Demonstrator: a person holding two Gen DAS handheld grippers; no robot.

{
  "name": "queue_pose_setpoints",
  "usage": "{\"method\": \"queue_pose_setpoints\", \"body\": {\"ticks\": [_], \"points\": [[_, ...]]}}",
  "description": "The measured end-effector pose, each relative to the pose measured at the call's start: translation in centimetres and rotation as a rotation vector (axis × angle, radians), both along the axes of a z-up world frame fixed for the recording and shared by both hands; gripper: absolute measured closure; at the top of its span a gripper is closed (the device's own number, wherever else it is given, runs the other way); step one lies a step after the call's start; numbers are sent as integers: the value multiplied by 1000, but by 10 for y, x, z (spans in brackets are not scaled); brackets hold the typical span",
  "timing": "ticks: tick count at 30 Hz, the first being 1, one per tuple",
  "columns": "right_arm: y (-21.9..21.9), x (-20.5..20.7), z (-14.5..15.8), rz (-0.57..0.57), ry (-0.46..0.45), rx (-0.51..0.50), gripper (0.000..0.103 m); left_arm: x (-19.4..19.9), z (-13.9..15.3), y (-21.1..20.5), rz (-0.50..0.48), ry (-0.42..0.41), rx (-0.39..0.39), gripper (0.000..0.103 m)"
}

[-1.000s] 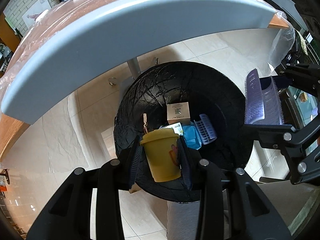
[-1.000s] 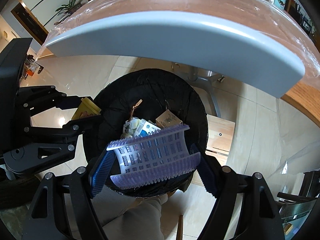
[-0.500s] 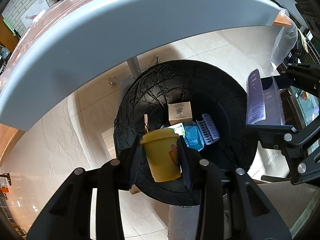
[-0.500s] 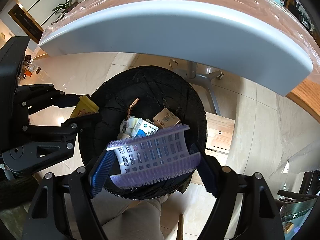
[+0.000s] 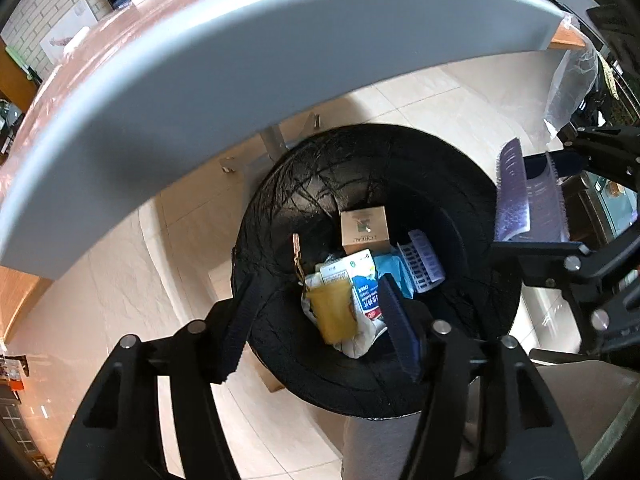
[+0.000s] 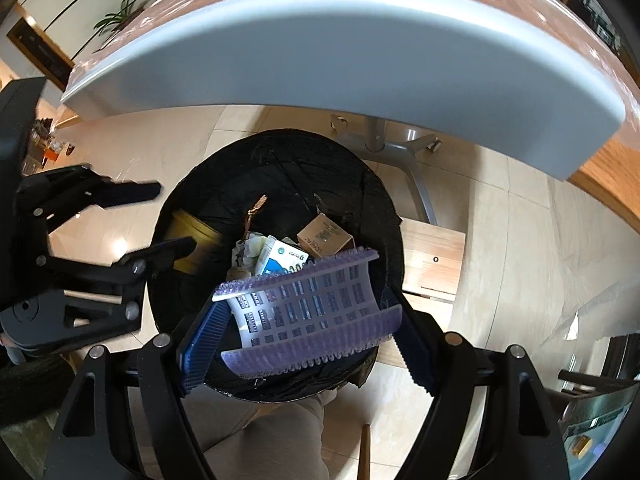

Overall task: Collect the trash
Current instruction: 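Open both tools to drop the yellow cup and purple comb into the bin, then move both tools back over the table toward the remaining trash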

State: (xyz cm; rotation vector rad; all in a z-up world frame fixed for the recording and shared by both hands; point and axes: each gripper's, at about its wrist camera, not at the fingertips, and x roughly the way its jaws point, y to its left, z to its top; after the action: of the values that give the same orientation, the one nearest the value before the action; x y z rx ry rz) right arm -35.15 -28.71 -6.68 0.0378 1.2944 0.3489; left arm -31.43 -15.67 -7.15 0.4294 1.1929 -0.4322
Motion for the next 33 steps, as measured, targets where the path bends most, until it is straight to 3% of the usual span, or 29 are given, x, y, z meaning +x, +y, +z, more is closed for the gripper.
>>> {"method": "queue_pose_setpoints", "body": {"ticks": [7,10,13,18,21,24,27,33], "points": [[-6,-3,9,-15,-27,-7,21,-1,6,1,-3,-6,-6,41],[-9,-13,31,6,-84,-10,21,-9,23,2,-12,-27,-27,41],[-11,-26,72,44,-205,3,17,-19,57,6,-45,-80,-103,40],[-11,-38,137,89,-466,-24,4,-26,137,22,-84,-247,-316,6],[-16,-25,157,71,-544,59,4,-8,167,26,-56,-338,-354,2],[-15,-1,164,10,-538,106,4,15,180,33,0,-400,-384,2],[-4,23,165,11,-498,69,4,46,192,40,50,-422,-391,2],[15,56,166,34,-598,-109,4,97,192,48,97,-374,-397,2]]}}
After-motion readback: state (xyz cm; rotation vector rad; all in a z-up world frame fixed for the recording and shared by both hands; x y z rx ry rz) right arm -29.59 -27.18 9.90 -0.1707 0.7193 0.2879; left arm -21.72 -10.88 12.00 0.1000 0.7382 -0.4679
